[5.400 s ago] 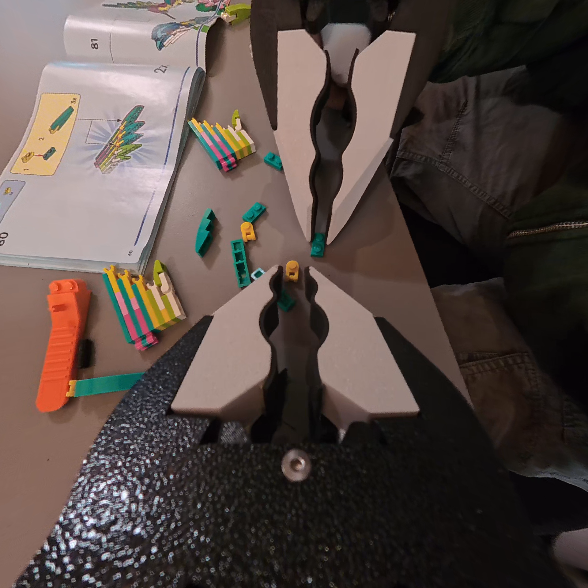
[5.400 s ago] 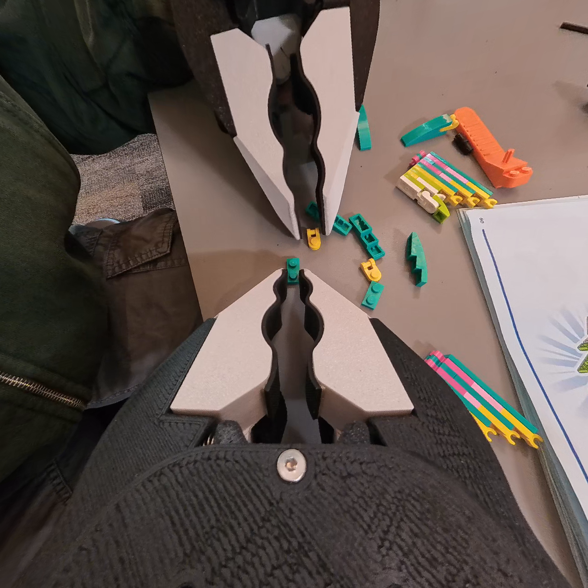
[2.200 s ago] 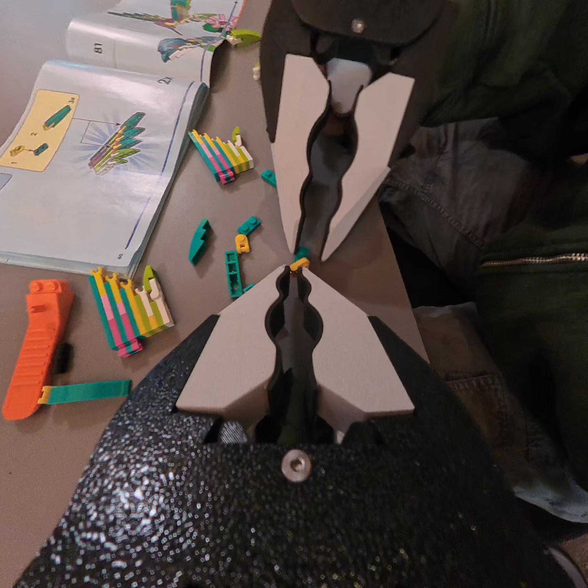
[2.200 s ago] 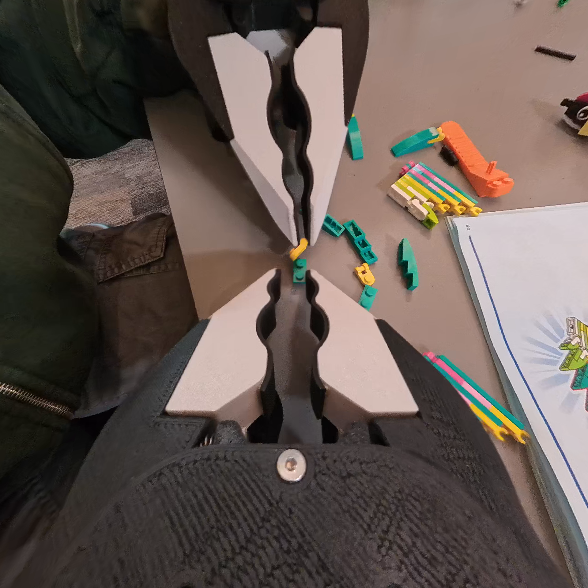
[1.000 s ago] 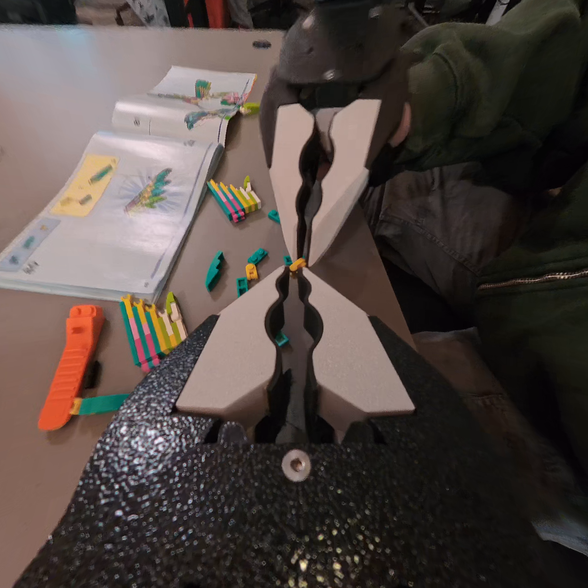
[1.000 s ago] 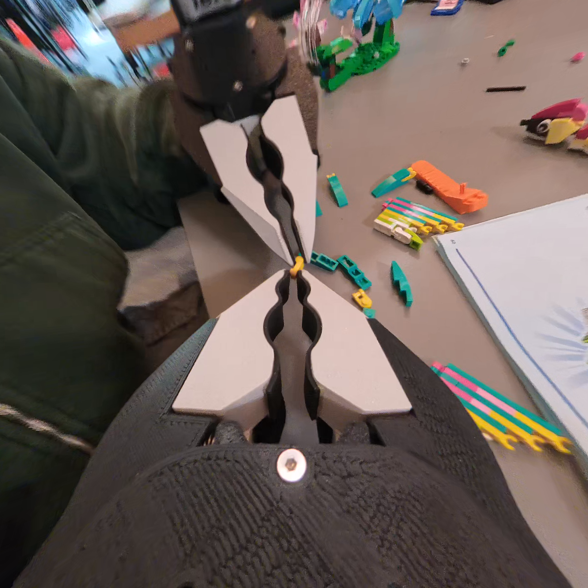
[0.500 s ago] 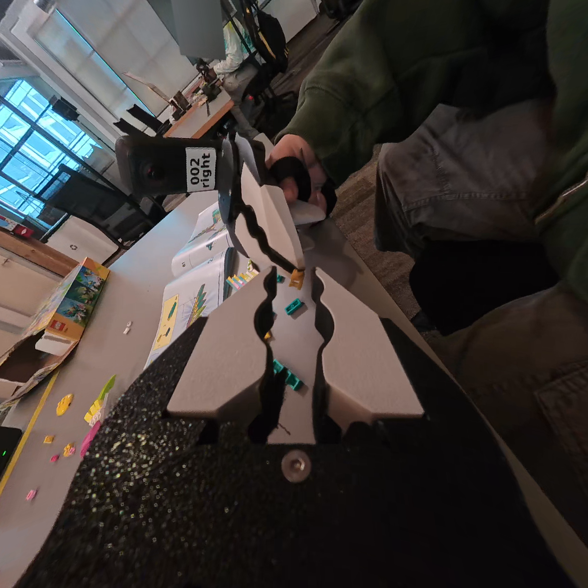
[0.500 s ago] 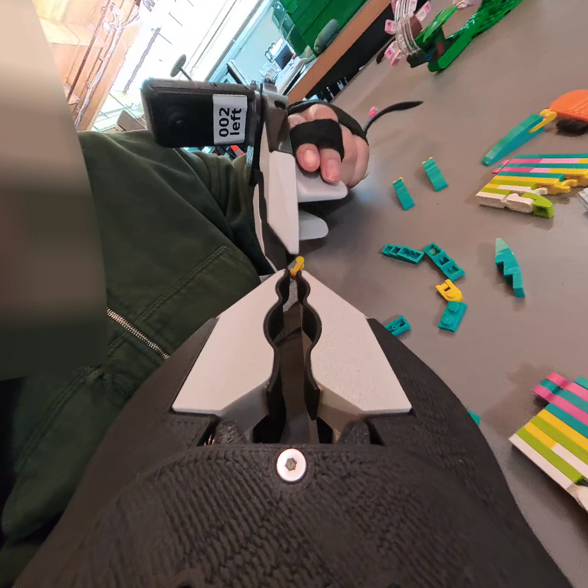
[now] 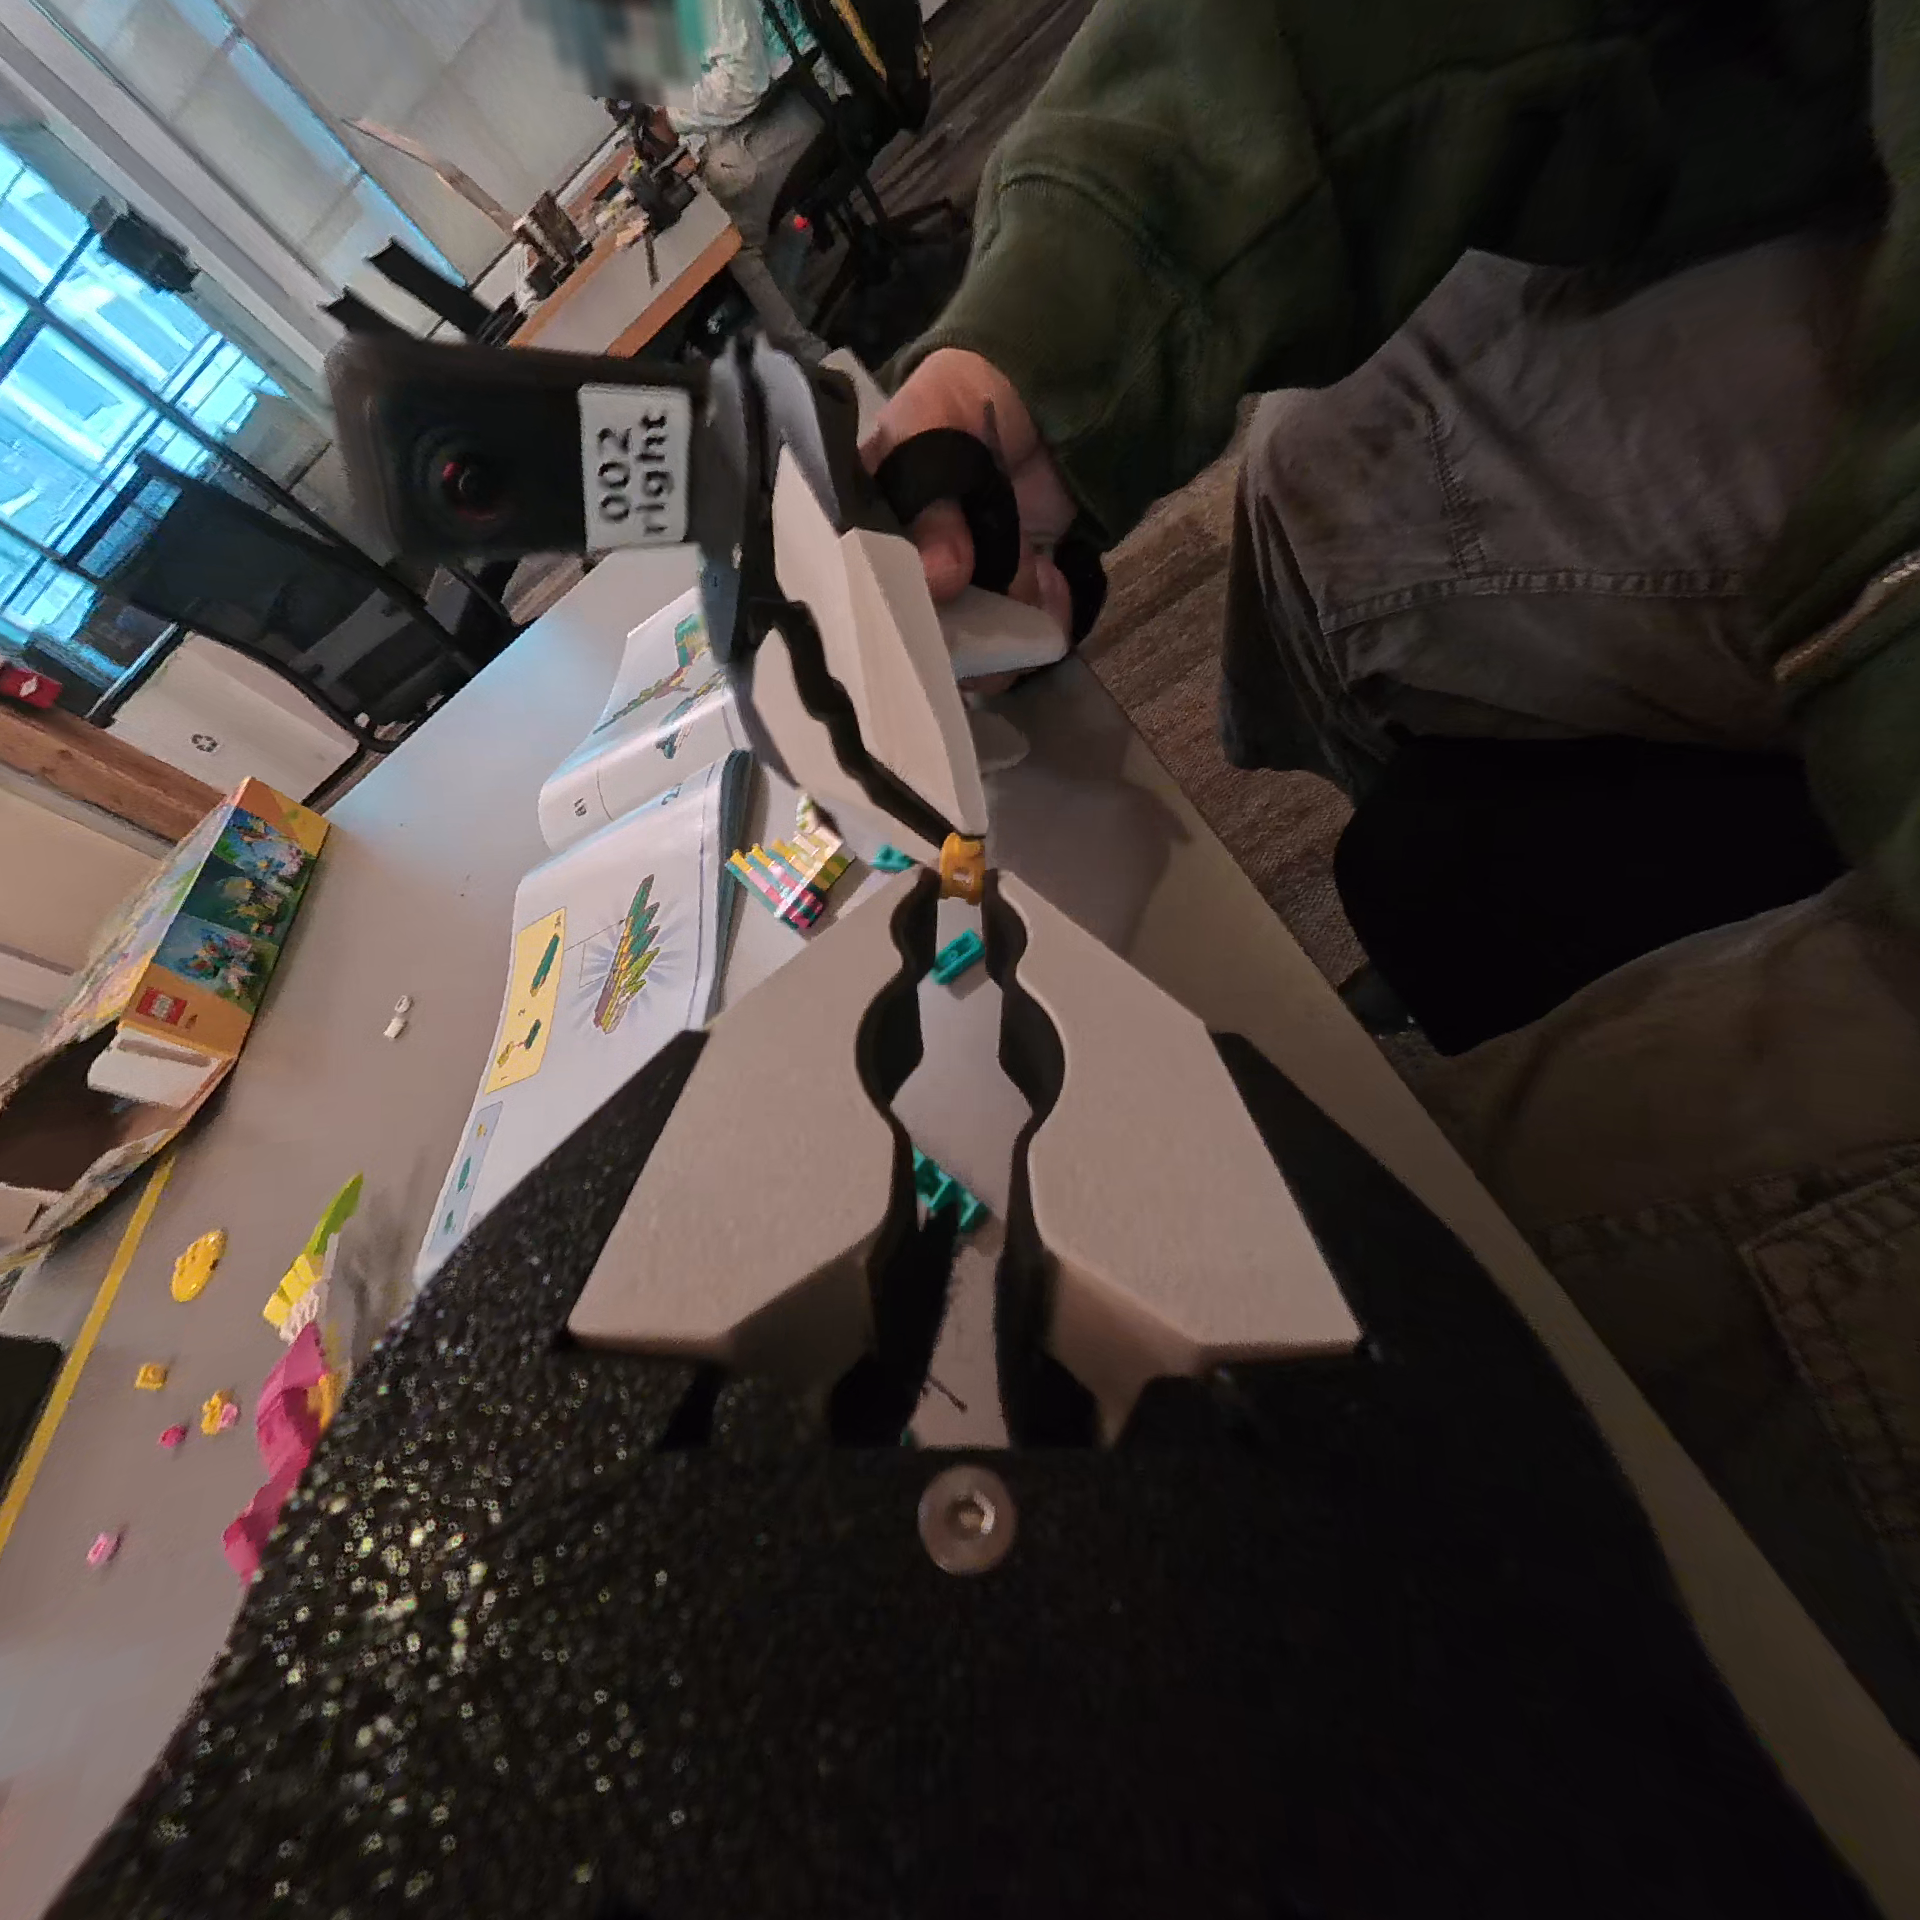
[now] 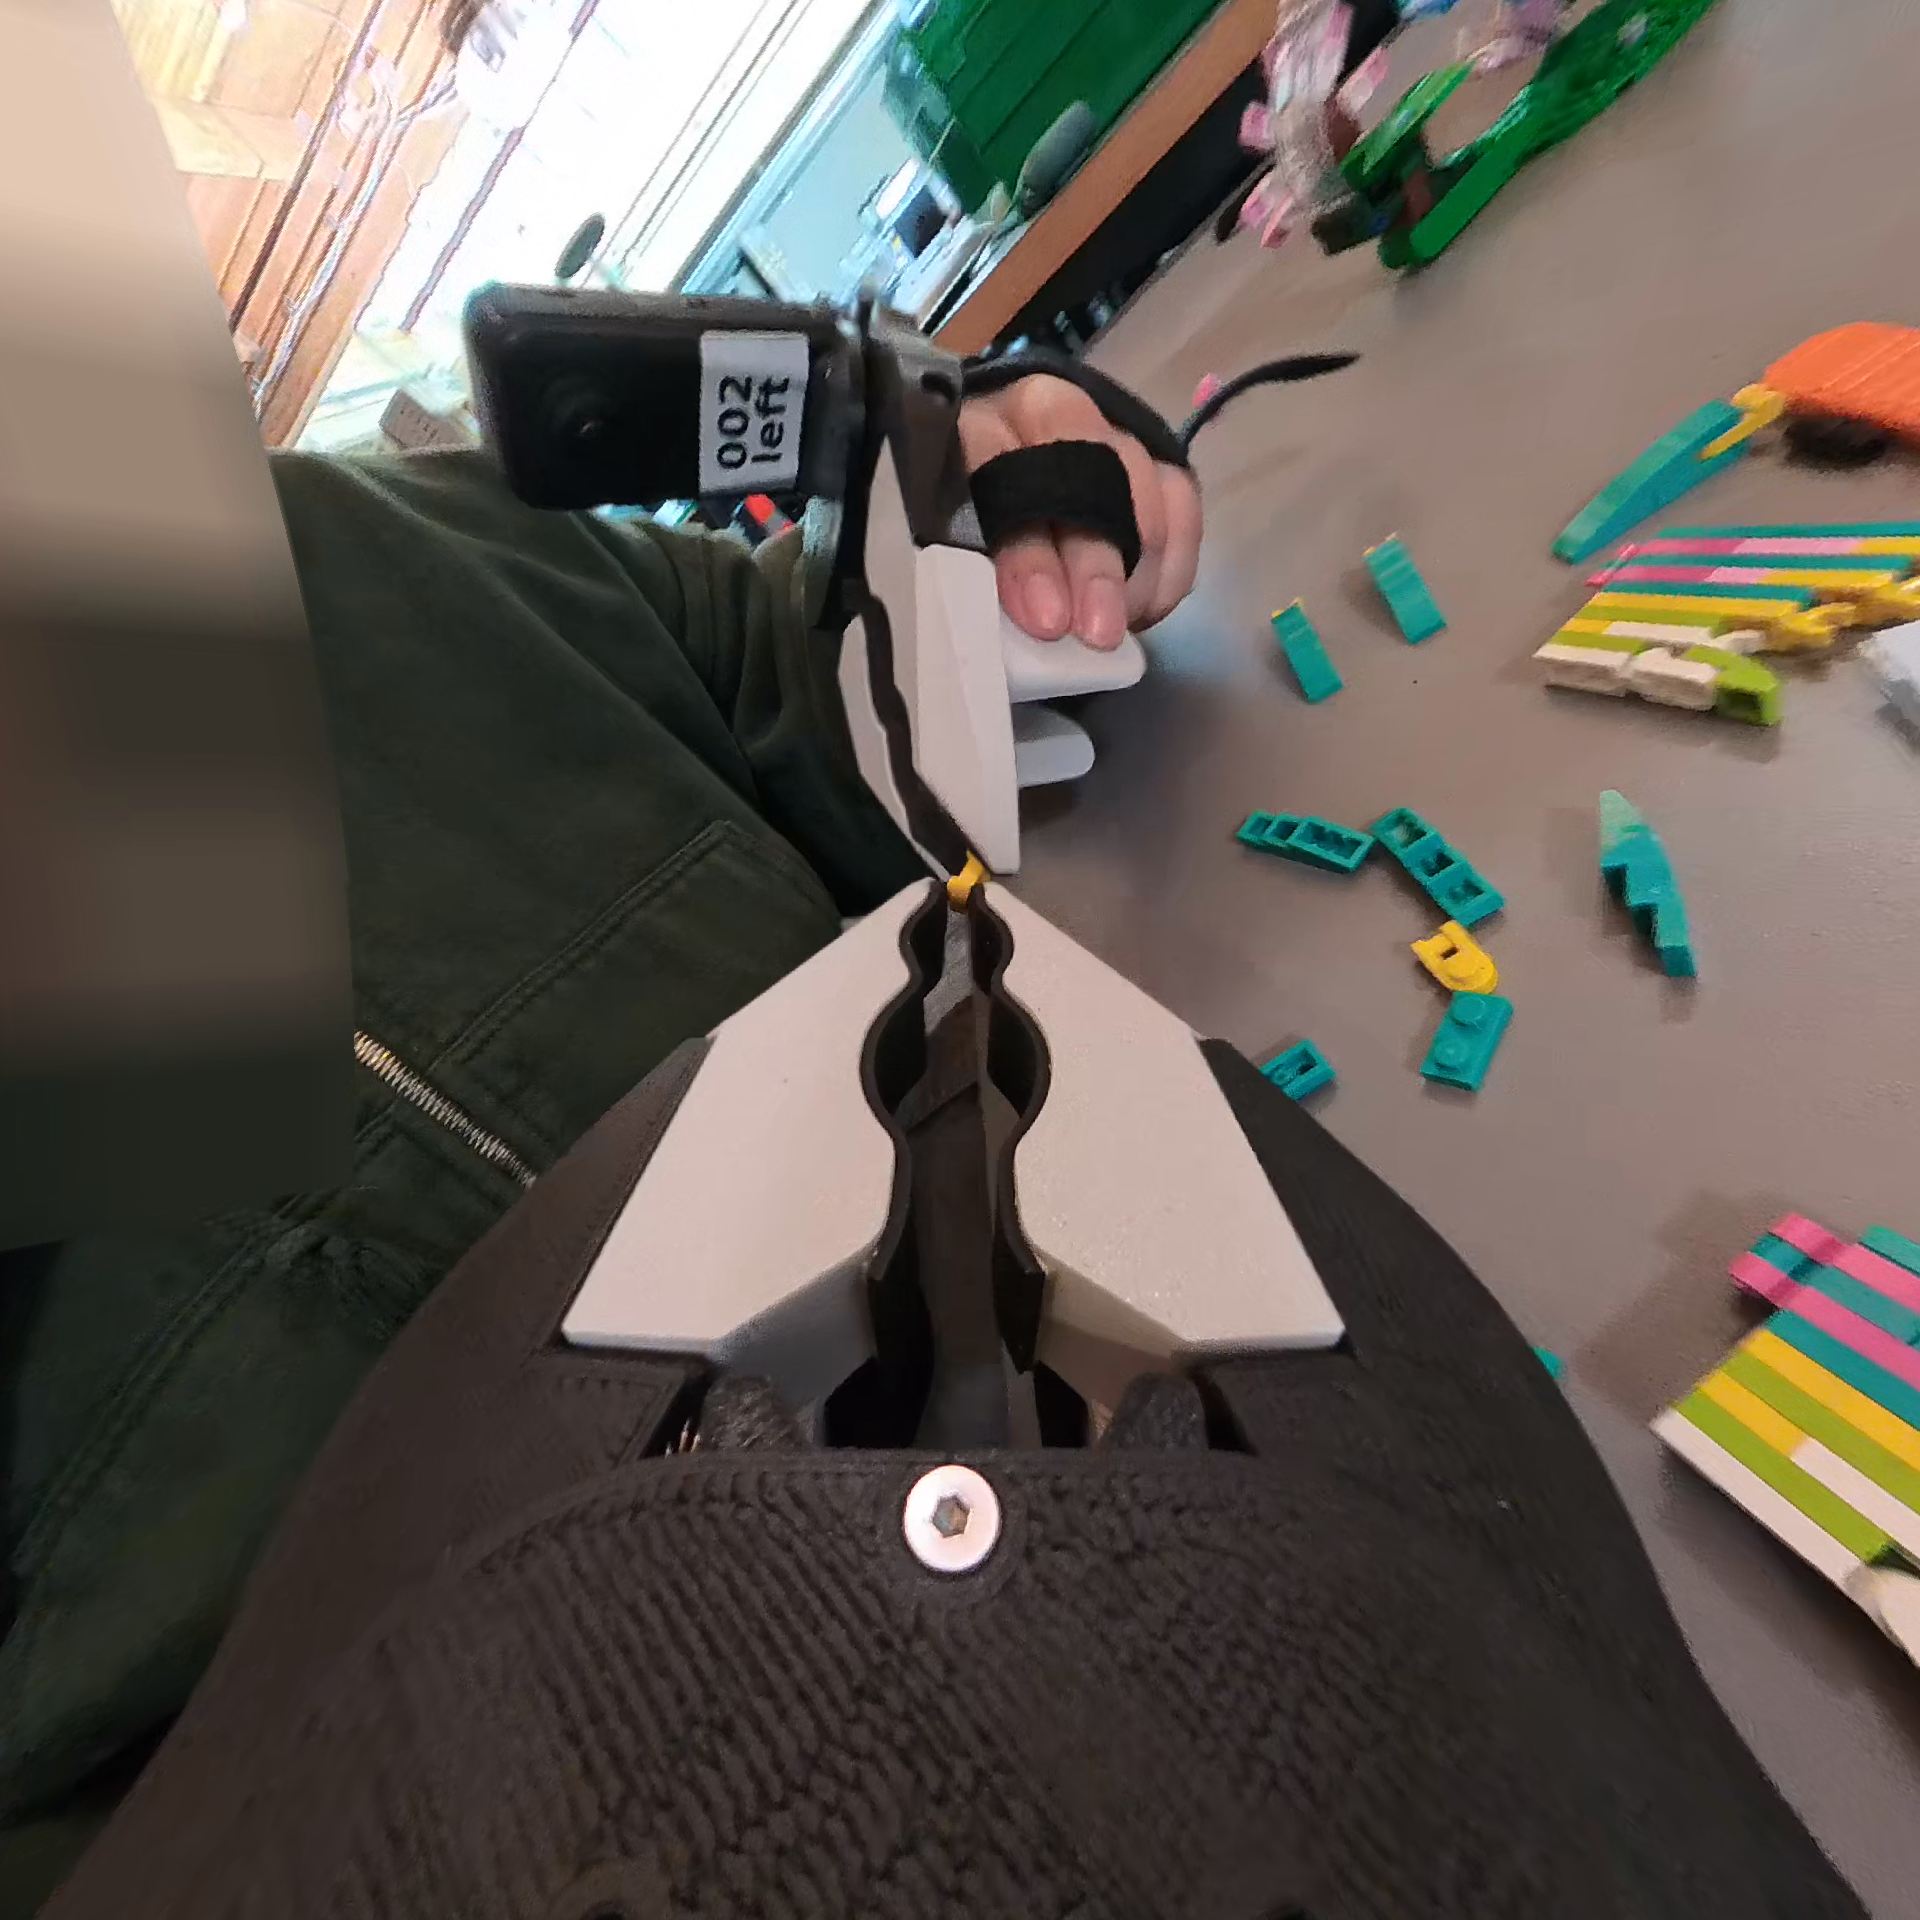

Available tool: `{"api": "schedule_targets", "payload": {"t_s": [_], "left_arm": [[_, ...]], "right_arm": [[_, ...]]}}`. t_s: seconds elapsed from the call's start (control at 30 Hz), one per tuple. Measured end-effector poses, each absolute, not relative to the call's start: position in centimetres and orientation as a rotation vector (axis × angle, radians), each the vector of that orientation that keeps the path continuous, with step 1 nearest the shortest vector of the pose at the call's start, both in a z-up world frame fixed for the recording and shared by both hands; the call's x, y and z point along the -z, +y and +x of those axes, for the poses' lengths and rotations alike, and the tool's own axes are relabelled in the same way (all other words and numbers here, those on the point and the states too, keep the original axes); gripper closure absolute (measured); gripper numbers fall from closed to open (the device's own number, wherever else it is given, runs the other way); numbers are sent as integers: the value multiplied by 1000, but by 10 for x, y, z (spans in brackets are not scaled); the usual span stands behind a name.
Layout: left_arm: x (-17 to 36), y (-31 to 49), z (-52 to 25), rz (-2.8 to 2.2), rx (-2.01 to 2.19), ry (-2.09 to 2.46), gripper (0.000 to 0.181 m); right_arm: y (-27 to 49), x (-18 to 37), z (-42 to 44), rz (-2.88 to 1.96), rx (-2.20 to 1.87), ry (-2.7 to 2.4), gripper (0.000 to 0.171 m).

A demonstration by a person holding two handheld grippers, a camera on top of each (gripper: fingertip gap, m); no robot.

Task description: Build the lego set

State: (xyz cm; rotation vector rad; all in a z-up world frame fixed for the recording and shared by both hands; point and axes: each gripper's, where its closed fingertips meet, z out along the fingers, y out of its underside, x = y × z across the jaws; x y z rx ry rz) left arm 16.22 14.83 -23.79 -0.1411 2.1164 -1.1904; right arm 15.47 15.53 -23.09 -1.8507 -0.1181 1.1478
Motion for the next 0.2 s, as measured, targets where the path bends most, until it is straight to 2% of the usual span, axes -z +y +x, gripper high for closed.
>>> {"api": "schedule_targets", "payload": {"t_s": [0.03,0.2], "left_arm": [[237,152,167,-189,1186,2108,175],[239,177,187,-446,1156,2095,176]], "right_arm": [[159,230,160,-1836,-1108,-84,168],[168,238,193,-1885,-600,32,171]]}}
